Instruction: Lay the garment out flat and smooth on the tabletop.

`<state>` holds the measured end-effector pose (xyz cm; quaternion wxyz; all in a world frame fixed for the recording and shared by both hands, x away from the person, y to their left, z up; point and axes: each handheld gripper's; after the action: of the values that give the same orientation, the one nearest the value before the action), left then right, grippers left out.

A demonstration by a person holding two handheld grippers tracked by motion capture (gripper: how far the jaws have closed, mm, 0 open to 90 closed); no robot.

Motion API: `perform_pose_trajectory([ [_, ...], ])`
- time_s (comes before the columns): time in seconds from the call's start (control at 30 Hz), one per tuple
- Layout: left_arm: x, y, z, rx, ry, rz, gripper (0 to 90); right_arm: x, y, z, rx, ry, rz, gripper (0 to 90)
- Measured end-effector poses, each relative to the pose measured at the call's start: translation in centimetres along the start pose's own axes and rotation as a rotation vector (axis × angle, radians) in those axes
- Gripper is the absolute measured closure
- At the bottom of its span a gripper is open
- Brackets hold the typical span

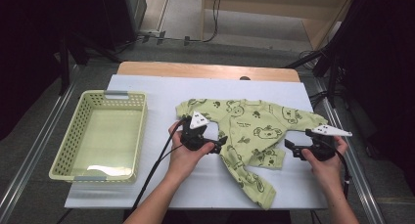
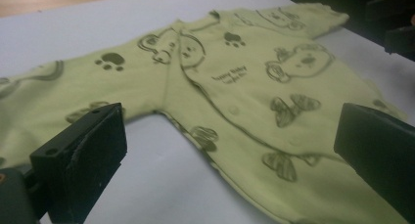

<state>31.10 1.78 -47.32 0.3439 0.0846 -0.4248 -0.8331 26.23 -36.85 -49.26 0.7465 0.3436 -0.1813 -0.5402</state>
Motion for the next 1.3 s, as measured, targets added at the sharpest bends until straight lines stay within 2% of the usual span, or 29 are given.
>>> perform_pose_trajectory([
  [0.07,0.8,-0.7,0.1,-0.007,-0.011,-0.015,0.6,-0.8,-0.6,0.1,0.002,-0.002,0.005,3.5],
  [0.13,1.7,-1.4,0.2,-0.017,-0.018,-0.03,2.1,-1.6,-1.1,0.1,-0.006,0.025,0.005,5.2],
  [0.2,2.9,-2.1,0.3,-0.036,0.014,-0.077,5.0,-2.4,-1.6,0.1,-0.014,0.048,0.015,11.4],
  [0.23,3.4,-2.4,0.3,-0.046,0.009,-0.087,7.0,-2.8,-1.8,0.0,-0.017,0.05,0.017,14.2],
  [0.3,4.3,-3.1,0.4,-0.051,-0.035,-0.091,9.0,-3.5,-2.2,-0.3,-0.042,0.077,0.012,17.9],
  [0.33,4.7,-3.5,0.3,-0.059,-0.045,-0.094,14.5,-3.8,-2.4,-0.5,-0.058,0.08,0.011,19.6],
  [0.4,5.5,-4.0,0.0,-0.087,-0.077,-0.104,16.2,-4.4,-2.8,-0.9,-0.083,0.058,0.015,22.1],
  [0.5,6.1,-4.6,-0.6,-0.132,-0.068,-0.115,30.6,-5.1,-3.1,-1.5,-0.115,0.045,0.03,28.3],
  [0.53,6.1,-4.7,-0.7,-0.137,-0.069,-0.116,36.2,-5.4,-3.2,-1.6,-0.134,0.036,0.036,32.3],
  [0.57,6.1,-4.8,-0.8,-0.146,-0.061,-0.124,45.4,-5.6,-3.2,-1.7,-0.137,0.02,0.052,37.4],
  [0.6,6.1,-4.8,-1.0,-0.159,-0.052,-0.134,53.3,-5.8,-3.2,-1.6,-0.141,0.015,0.058,45.3],
  [0.7,5.9,-4.9,-1.2,-0.187,-0.061,-0.13,73.9,-6.3,-3.3,-1.3,-0.151,0.044,0.051,67.1],
  [0.8,5.7,-5.1,-1.1,-0.186,-0.062,-0.134,88.9,-6.6,-3.4,-1.0,-0.144,0.072,0.075,77.2],
  [0.87,5.6,-5.0,-0.8,-0.18,-0.062,-0.14,90.0,-6.6,-3.7,-0.4,-0.136,0.118,0.059,78.2],
  [0.93,5.4,-5.0,-0.4,-0.167,-0.055,-0.144,90.0,-7.0,-4.4,0.3,-0.126,0.133,0.056,78.4],
  [1.0,5.1,-5.1,0.0,-0.157,-0.05,-0.136,90.0,-7.8,-5.2,1.3,-0.116,0.143,0.072,78.4],
  [1.07,4.8,-5.2,0.4,-0.149,-0.042,-0.129,90.0,-8.6,-5.9,2.4,-0.106,0.148,0.087,78.3],
  [1.23,4.9,-5.5,1.2,-0.119,-0.074,-0.107,90.0,-9.9,-7.8,4.9,-0.071,0.15,0.083,78.3],
  [1.3,5.3,-5.6,1.4,-0.118,-0.094,-0.117,83.4,-10.0,-8.6,5.6,-0.075,0.126,0.077,78.3],
])
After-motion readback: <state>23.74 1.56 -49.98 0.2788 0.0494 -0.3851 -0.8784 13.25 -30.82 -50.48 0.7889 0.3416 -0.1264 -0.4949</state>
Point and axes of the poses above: each handheld gripper's, and its own axes: z roughly backward along the jaws, y roughly out of its top, x roughly to its right, and after that the axes turned 7 degrees about -x, right-handed
